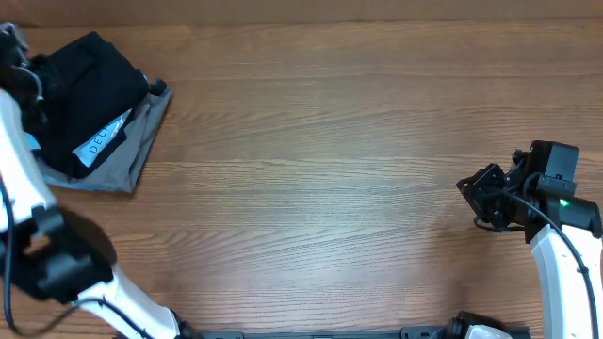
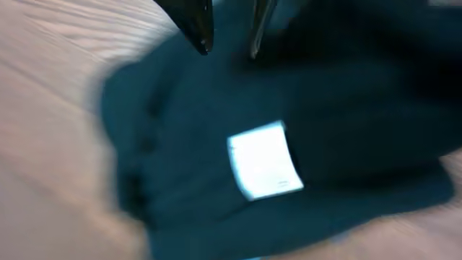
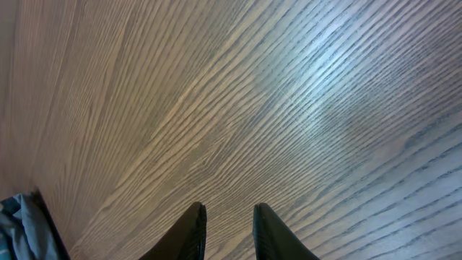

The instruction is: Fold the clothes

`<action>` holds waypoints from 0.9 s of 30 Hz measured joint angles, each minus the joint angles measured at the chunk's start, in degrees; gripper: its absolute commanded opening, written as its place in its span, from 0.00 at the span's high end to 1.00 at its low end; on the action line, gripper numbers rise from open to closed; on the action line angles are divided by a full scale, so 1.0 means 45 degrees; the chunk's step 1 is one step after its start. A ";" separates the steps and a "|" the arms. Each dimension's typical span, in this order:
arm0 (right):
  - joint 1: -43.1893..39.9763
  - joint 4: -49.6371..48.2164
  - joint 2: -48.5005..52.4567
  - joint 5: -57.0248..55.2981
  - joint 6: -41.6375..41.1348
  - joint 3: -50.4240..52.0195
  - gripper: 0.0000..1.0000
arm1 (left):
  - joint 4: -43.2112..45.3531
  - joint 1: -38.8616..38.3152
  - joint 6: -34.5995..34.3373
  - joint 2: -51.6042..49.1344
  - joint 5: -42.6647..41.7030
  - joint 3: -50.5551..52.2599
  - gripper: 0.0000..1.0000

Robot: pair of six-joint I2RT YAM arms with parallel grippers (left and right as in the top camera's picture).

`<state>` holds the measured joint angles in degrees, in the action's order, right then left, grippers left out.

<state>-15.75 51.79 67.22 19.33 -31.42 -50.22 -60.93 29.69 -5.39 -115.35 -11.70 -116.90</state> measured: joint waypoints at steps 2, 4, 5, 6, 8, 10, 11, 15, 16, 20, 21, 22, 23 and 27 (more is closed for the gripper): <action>0.0000 0.0049 0.0000 0.0010 0.0000 0.0000 0.75 | 0.0219 0.0049 -0.0005 -0.1098 0.0204 0.0073 0.75; 0.0000 0.0058 0.0000 0.0005 0.0000 0.0000 0.75 | 0.0408 0.0160 -0.0015 -0.2001 0.0306 0.0078 0.75; 0.0000 0.0063 0.0000 0.0015 -0.0005 0.0000 0.75 | 0.0529 0.0204 -0.0019 -0.2259 0.0316 0.0078 0.75; 0.0000 0.0068 0.0000 0.0024 0.0000 0.0000 0.75 | 0.0695 0.0277 -0.0034 -0.2472 0.0311 0.0078 0.71; 0.0000 0.0087 0.0000 0.0039 0.0000 0.0000 0.75 | 0.0894 0.0418 -0.0073 -0.2594 0.0243 0.0034 0.63; 0.0000 0.0185 0.0000 0.0039 -0.0005 0.0000 0.75 | 0.1044 0.0520 -0.0126 -0.2599 0.0087 0.0019 0.59; 0.0000 0.0219 0.0000 0.0039 0.0000 0.0000 0.75 | 0.1122 0.0583 -0.0126 -0.2613 -0.0044 0.0015 0.58; 0.0000 0.0335 0.0000 0.0044 0.0053 0.0000 0.74 | 0.1093 0.0733 -0.0121 -0.2623 -0.0714 -0.0097 0.53; 0.0000 0.0359 0.0000 0.0044 0.0112 0.0000 0.72 | 0.1025 0.0763 -0.0117 -0.2613 -0.0860 -0.0170 0.51; 0.0000 0.0427 -0.0029 0.0039 0.0583 0.0000 0.68 | 0.0486 0.0758 0.0068 -0.2254 -0.1433 -0.0379 0.41; 0.0000 0.0466 -0.0078 0.0058 0.0767 -0.0015 0.67 | 0.0170 0.0753 0.0296 -0.1967 -0.1681 -0.0393 0.37; -0.0005 0.0520 -0.0146 0.0087 0.0971 -0.0053 0.65 | -0.0238 0.0733 0.0476 -0.1627 -0.1962 -0.0398 0.30; 0.0000 0.0617 -0.0272 0.0219 0.1200 -0.0136 0.64 | -0.0670 0.0729 0.0835 -0.1146 -0.2293 -0.0423 0.24; 0.0000 0.0758 -0.1190 0.1214 0.2312 -0.1234 0.54 | -0.2720 0.0427 0.2040 0.1671 -0.3279 -0.0641 0.11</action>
<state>-15.75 55.20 61.87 24.80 -21.02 -55.77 -73.17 31.62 3.79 -107.83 -26.46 -119.79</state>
